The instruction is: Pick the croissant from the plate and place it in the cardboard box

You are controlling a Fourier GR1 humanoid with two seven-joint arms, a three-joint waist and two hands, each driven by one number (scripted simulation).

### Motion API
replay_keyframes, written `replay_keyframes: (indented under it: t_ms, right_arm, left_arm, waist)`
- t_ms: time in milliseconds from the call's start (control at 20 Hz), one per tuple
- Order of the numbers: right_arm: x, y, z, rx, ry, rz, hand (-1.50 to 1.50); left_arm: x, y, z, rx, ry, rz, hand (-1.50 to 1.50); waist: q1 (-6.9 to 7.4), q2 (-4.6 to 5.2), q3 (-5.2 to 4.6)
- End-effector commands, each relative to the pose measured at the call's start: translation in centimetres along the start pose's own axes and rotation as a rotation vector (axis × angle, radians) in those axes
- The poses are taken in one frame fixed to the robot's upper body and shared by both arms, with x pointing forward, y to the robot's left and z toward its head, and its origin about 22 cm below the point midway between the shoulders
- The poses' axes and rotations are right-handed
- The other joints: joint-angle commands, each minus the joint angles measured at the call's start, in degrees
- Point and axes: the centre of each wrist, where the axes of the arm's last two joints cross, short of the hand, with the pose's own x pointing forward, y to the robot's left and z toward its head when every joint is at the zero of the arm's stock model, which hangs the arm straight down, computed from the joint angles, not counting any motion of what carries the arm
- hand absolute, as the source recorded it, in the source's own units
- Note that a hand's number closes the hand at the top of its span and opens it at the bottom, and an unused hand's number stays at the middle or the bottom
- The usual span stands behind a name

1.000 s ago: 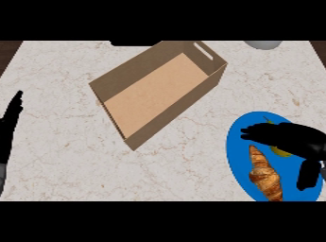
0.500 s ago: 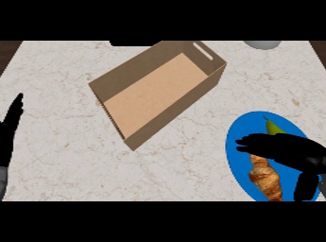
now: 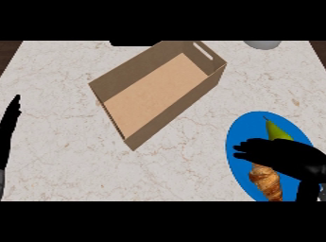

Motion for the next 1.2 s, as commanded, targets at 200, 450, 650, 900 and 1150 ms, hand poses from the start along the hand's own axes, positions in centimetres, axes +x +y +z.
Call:
replay_keyframes:
  t_ms: [200,450,650,900,1150]
  right_arm:
    - [-0.1,2.5,-3.4,0.084,0.06,0.005,-1.5]
    - [0.1,3.9,-3.7,-0.092,0.03,0.089,1.5]
    - [-0.5,3.1,-5.7,-0.186,0.052,0.101,1.5]
    - [-0.6,3.8,-3.4,-0.275,0.056,0.179,1.5]
    - [-2.3,1.7,-4.1,-0.543,0.543,-0.106,1.5]
  left_arm:
    - [0.4,0.3,-1.0,-0.005,-0.015,-0.003,0.0]
    - [0.3,-1.4,-1.3,-0.002,0.005,-0.009,0.0]
    - [0.6,0.7,-1.3,-0.01,0.014,0.0,0.0]
    - [1.1,0.7,-1.4,0.007,0.008,-0.005,0.0]
    - [-0.1,0.2,0.2,0.002,-0.002,-0.011,0.0]
  waist:
    - [0.15,0.1,0.02]
    - [-0.29,0.14,0.04]
    - [0.19,0.13,0.05]
    - [-0.27,0.03,0.03]
    - [-0.44,-0.13,0.01]
